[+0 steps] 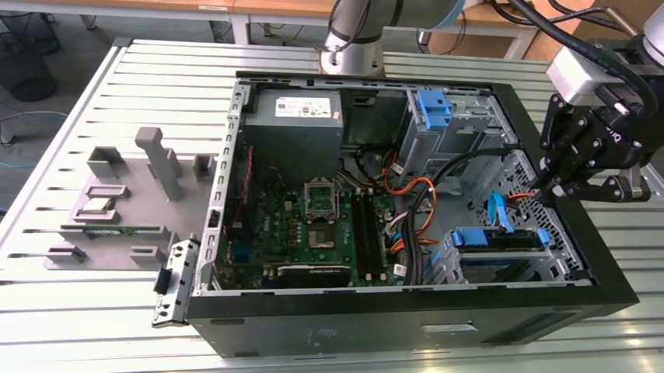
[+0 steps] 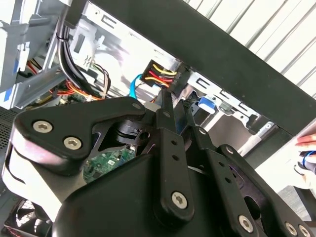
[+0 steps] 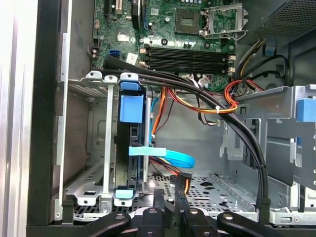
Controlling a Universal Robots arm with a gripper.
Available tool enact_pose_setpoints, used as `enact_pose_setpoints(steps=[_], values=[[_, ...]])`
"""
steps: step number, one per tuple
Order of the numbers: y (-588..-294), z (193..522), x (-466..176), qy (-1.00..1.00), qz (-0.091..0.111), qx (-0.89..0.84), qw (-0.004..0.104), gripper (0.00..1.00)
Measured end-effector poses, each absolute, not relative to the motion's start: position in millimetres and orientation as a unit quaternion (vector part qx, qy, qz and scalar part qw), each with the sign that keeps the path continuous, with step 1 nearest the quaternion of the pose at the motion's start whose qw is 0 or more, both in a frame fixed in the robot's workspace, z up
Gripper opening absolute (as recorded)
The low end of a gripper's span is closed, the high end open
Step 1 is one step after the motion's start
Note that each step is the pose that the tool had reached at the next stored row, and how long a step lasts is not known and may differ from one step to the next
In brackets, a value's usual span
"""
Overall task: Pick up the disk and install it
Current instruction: 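Insert the second disk wire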
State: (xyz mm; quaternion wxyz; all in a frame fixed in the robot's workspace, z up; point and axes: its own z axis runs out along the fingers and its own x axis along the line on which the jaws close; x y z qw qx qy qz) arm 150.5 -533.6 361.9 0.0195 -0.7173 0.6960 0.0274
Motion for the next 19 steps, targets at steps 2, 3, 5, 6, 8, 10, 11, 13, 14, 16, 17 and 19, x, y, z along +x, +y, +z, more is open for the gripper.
enact_pose_setpoints(steps=[2, 3, 5, 6, 8, 10, 11, 13, 14, 16, 17, 19], values=[[-532, 362, 151, 0.696, 0.028, -0.718, 0.019, 0.24], [-531, 362, 151, 0.696, 0.028, -0.718, 0.019, 0.24], [-530, 361, 154, 0.696, 0.029, -0.718, 0.019, 0.24], [-529, 361, 155, 0.696, 0.029, -0.718, 0.018, 0.24], [-529, 361, 160, 0.696, 0.031, -0.718, 0.016, 0.24], [-528, 361, 163, 0.696, 0.033, -0.718, 0.015, 0.24], [-528, 360, 164, 0.696, 0.033, -0.717, 0.014, 0.24], [-528, 359, 166, 0.696, 0.034, -0.717, 0.013, 0.24], [-528, 358, 167, 0.696, 0.034, -0.717, 0.011, 0.24], [-528, 356, 169, 0.696, 0.034, -0.717, 0.009, 0.24], [-528, 355, 170, 0.696, 0.035, -0.717, 0.008, 0.24], [-528, 353, 171, 0.696, 0.035, -0.717, 0.006, 0.24]])
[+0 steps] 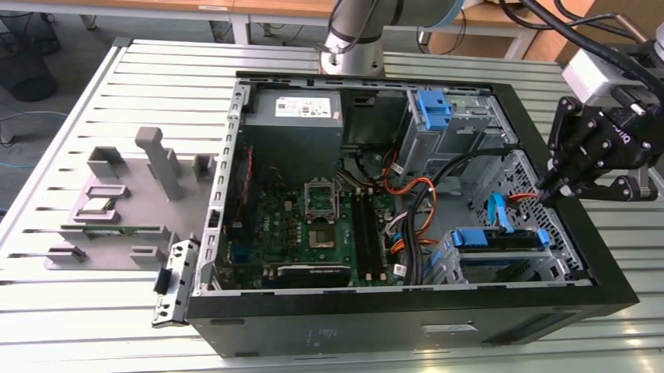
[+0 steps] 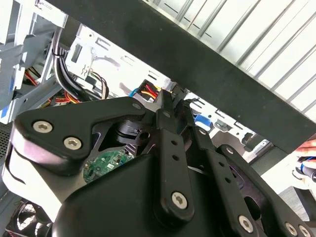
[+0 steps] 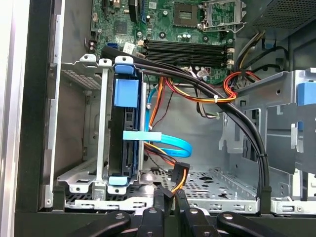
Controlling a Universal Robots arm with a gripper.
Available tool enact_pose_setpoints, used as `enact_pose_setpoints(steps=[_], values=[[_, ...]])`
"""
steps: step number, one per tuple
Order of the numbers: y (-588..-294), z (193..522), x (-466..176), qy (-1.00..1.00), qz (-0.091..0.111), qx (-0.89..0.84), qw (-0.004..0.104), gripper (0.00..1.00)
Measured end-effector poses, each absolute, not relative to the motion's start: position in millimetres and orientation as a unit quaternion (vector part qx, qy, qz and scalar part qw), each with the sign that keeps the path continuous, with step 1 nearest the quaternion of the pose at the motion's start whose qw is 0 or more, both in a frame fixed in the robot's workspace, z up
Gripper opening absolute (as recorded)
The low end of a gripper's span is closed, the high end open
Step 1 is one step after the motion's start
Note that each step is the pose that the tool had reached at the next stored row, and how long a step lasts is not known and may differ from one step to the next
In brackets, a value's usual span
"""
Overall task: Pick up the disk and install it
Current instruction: 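Insert the second disk wire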
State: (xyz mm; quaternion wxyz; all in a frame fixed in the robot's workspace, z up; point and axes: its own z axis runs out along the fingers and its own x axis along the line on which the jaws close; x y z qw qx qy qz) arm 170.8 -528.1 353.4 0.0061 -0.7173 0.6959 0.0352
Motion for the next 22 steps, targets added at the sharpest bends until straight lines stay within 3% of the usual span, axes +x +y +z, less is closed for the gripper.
enact_pose_setpoints(steps=[8, 22], values=[[-528.1, 349.4, 170.8, 0.696, 0.035, -0.717, -0.002, 0.24], [-528.1, 348.9, 174.6, 0.696, 0.035, -0.717, -0.004, 0.24]])
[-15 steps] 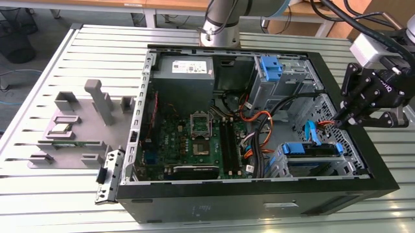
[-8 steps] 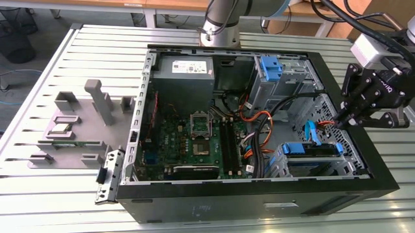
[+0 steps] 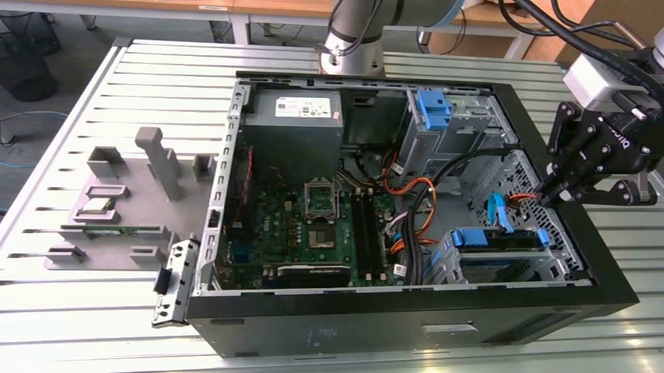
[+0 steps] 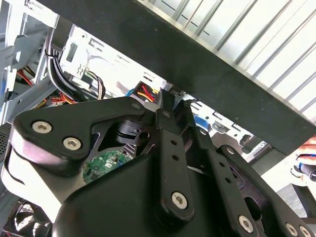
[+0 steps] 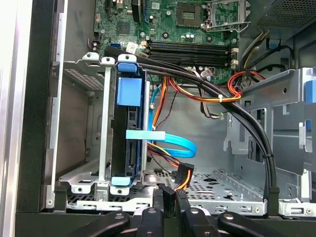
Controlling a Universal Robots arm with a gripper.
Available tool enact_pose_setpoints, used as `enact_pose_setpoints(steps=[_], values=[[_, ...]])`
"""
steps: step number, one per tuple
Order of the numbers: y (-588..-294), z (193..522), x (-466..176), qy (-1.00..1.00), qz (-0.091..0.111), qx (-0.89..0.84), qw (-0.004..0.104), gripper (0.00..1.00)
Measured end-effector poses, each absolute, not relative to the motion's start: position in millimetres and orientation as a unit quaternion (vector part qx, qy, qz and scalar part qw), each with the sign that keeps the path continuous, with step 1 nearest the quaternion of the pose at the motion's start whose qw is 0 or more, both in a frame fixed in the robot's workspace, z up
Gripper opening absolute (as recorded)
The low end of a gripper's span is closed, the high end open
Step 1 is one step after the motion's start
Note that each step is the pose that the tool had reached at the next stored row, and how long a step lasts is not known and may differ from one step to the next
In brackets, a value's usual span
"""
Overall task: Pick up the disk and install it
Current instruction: 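Insert the second disk wire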
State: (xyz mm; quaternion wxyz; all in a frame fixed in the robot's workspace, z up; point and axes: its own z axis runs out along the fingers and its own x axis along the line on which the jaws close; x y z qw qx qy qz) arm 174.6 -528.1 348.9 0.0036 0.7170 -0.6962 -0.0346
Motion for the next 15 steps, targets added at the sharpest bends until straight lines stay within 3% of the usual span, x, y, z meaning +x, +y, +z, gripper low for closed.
enact_pose_setpoints(steps=[15], values=[[-528.1, 348.9, 174.7, -0.696, -0.035, 0.717, 0.004, 0.18]])
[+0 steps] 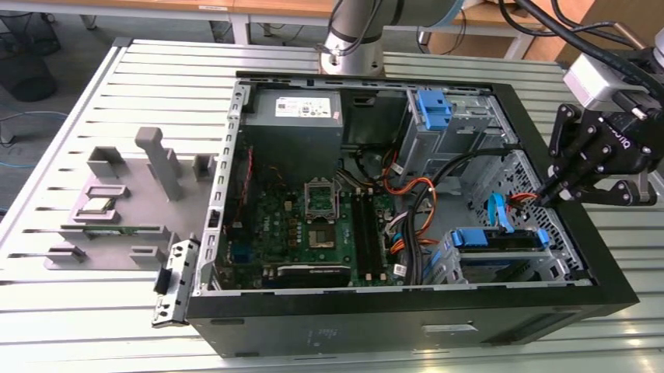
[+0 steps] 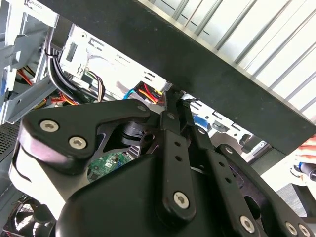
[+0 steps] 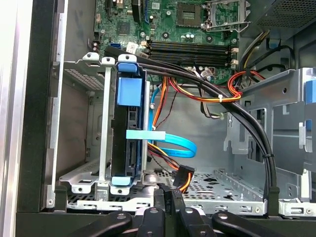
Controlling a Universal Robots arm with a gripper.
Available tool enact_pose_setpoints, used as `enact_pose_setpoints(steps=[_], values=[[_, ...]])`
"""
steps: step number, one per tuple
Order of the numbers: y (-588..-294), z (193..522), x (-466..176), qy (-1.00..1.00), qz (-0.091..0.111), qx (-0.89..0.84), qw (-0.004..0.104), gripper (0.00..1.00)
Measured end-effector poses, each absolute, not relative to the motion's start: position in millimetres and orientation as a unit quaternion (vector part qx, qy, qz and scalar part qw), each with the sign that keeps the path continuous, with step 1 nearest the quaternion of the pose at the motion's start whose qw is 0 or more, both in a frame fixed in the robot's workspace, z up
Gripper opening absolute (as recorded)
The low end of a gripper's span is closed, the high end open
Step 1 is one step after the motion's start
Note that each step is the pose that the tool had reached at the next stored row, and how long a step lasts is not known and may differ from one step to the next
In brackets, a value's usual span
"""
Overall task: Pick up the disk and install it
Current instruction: 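Insert the second disk wire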
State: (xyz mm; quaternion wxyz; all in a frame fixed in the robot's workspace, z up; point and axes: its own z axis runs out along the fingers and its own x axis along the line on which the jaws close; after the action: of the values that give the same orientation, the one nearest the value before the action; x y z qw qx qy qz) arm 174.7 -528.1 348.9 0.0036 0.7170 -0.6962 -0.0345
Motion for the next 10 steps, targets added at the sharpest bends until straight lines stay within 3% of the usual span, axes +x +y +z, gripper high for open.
enact_pose_setpoints(steps=[10], values=[[-528.1, 353.7, 174.8, -0.696, -0.035, 0.717, 0.004, 0.18]])
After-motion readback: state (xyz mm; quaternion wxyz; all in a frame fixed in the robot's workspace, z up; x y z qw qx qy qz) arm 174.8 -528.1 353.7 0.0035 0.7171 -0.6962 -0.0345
